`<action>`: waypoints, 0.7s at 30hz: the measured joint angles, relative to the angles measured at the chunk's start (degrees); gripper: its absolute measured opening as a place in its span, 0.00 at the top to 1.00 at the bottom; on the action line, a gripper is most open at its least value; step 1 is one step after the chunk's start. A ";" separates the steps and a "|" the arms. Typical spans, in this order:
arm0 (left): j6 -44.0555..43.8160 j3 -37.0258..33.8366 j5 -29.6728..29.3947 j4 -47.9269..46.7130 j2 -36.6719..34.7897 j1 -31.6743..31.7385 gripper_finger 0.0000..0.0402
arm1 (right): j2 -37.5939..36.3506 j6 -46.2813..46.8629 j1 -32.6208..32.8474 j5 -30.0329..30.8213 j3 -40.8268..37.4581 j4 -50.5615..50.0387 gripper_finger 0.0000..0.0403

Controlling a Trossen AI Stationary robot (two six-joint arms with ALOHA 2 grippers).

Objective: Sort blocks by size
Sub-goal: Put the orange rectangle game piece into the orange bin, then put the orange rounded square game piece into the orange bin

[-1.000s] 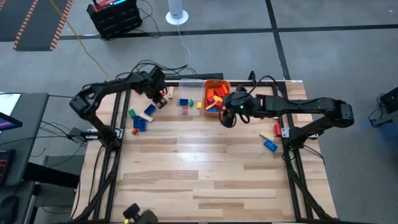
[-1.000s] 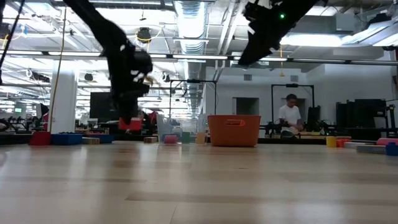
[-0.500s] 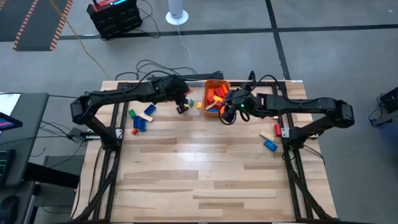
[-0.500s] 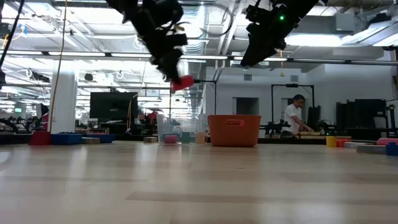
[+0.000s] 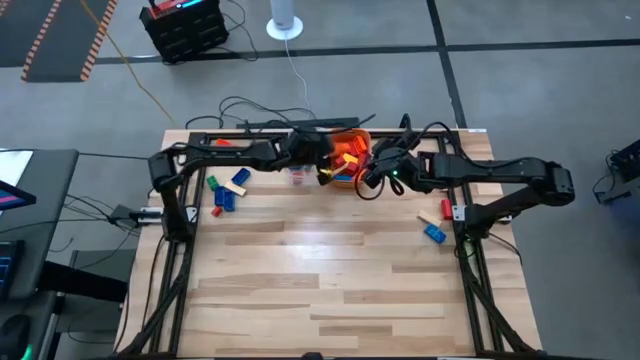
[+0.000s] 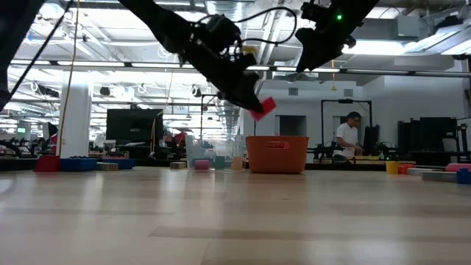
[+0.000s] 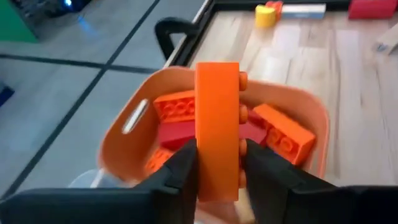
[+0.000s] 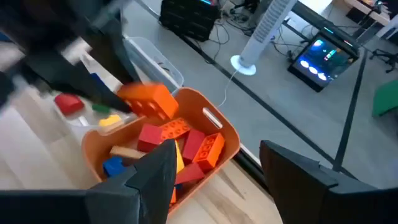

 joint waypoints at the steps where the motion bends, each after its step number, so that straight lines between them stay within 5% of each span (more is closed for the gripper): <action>1: -0.43 0.00 0.72 1.62 1.07 -0.12 0.70 | -0.12 0.24 0.18 0.05 -0.02 -0.45 0.35; 8: -1.75 -0.04 2.56 2.66 2.89 -0.48 0.59 | -0.17 0.45 1.89 1.47 0.00 -1.22 0.35; 12: 2.62 -0.07 1.21 -9.23 -3.37 -0.48 0.56 | -0.17 0.43 1.93 1.60 0.00 -1.51 0.35; 21: 4.11 -3.83 -13.79 -42.36 -22.84 6.91 0.57 | -0.17 -0.18 2.25 1.38 -0.01 -1.76 0.35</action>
